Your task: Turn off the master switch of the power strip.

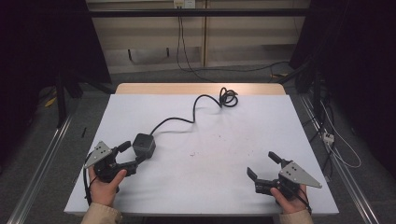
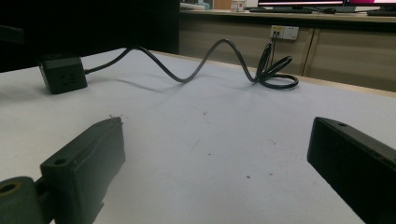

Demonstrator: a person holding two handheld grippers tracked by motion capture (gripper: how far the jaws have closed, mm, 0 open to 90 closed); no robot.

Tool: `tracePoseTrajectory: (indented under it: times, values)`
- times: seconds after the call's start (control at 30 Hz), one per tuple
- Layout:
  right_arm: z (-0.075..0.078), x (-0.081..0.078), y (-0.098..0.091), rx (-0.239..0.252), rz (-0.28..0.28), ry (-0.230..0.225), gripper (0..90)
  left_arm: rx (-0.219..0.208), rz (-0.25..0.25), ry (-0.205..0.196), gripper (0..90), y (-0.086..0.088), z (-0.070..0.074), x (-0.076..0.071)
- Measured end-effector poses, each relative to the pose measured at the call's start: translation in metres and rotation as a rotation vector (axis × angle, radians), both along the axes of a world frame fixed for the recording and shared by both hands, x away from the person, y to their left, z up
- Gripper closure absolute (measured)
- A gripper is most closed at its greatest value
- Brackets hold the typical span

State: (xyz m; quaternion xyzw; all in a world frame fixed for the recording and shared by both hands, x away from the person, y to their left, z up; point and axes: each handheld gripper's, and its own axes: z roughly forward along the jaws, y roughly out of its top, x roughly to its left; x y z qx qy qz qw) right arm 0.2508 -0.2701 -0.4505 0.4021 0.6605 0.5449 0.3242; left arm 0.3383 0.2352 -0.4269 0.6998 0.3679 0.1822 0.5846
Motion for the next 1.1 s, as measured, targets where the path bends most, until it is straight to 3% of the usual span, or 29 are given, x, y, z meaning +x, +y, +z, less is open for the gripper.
tracePoseTrajectory:
  times: [0.7,1.1]
  values:
    - [0.0,0.0,0.0,-0.003,0.004,-0.001,3.7,0.003,-0.034,0.038,42.1,0.0,0.01,0.011]
    - [0.001,0.0,0.0,-0.003,0.003,-0.003,3.7,-0.003,-0.028,0.062,53.2,-0.001,0.012,0.015]
